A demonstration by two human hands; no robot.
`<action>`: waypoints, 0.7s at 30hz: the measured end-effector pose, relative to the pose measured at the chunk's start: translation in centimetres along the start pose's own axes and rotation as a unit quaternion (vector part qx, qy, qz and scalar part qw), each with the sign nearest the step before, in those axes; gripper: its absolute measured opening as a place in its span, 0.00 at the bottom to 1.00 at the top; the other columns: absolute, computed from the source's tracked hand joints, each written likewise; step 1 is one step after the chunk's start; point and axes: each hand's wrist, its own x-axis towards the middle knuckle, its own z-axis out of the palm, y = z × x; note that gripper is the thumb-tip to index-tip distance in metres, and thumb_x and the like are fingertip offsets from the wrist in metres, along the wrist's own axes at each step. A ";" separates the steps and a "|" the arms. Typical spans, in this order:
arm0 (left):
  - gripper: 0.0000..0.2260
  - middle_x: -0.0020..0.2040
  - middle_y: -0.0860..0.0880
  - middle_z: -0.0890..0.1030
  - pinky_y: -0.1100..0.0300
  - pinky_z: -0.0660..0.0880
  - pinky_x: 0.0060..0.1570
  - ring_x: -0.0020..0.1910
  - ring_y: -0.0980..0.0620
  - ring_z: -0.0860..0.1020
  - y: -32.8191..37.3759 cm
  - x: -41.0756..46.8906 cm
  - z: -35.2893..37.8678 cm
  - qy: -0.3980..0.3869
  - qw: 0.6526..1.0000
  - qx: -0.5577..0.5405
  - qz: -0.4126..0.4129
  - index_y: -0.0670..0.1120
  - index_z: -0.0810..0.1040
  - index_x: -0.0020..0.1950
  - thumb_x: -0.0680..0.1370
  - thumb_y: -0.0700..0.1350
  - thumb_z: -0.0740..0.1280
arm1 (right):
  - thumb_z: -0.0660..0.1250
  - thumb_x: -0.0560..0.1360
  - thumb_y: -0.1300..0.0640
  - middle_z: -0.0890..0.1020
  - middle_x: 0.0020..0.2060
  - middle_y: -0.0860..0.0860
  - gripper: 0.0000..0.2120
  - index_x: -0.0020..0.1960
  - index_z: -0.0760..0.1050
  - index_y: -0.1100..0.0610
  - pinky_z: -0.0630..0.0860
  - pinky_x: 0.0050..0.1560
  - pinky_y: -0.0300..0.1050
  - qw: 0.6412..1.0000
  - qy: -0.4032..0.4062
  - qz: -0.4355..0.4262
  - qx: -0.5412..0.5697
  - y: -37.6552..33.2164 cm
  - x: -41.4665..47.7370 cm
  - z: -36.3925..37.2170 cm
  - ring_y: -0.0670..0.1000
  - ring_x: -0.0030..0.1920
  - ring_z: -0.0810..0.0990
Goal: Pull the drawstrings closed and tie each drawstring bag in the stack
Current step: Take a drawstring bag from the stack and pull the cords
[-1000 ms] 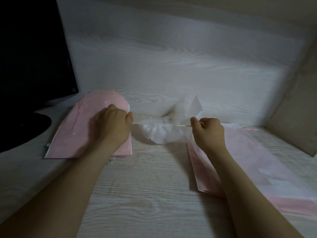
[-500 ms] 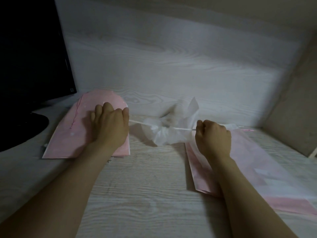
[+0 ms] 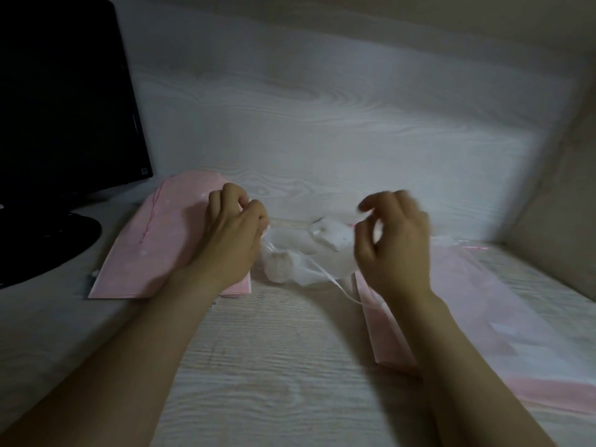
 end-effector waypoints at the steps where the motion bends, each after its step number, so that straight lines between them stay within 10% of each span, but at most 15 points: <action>1: 0.03 0.56 0.43 0.69 0.45 0.70 0.57 0.55 0.45 0.63 -0.1 0.1 0.2 0.018 1.000 -0.004 0.000 0.47 0.81 0.48 0.79 0.39 0.72 | 0.63 0.73 0.55 0.78 0.39 0.47 0.06 0.45 0.79 0.49 0.74 0.46 0.53 0.997 -0.075 -0.014 0.032 -0.3 -0.1 0.3 0.51 0.41 0.77; 5: 0.02 0.51 0.47 0.71 0.49 0.66 0.53 0.54 0.46 0.62 -0.4 0.4 -0.4 0.052 0.998 0.007 -0.022 0.48 0.86 0.46 0.78 0.42 0.75 | 0.61 0.79 0.37 0.71 0.22 0.42 0.22 0.28 0.70 0.42 0.67 0.35 0.43 0.949 -0.313 0.013 0.035 -1.6 -1.3 1.6 0.43 0.28 0.71; 11: 0.05 0.56 0.52 0.81 0.47 0.56 0.57 0.64 0.45 0.63 -0.3 0.3 -1.1 0.053 0.994 0.089 -0.017 0.56 0.85 0.53 0.79 0.46 0.74 | 0.69 0.78 0.39 0.78 0.27 0.38 0.14 0.36 0.80 0.42 0.67 0.36 0.31 0.916 -0.382 0.038 0.118 -2.1 -1.7 1.8 0.40 0.32 0.78; 15: 0.17 0.59 0.42 0.76 0.46 0.68 0.51 0.58 0.38 0.72 0.8 0.5 -2.0 0.023 0.990 0.112 -0.086 0.48 0.74 0.65 0.79 0.45 0.74 | 0.70 0.77 0.41 0.81 0.28 0.42 0.13 0.39 0.83 0.47 0.71 0.38 0.34 0.919 -0.382 0.026 0.093 -2.4 -2.0 2.1 0.42 0.34 0.80; 21: 0.25 0.40 0.45 0.82 0.53 0.72 0.38 0.40 0.40 0.78 1.6 0.3 -2.6 -0.042 0.976 0.013 -0.211 0.46 0.77 0.40 0.82 0.66 0.59 | 0.68 0.77 0.46 0.81 0.28 0.41 0.07 0.44 0.82 0.47 0.69 0.44 0.38 0.919 -0.390 0.003 0.059 -2.3 -2.3 2.6 0.45 0.34 0.80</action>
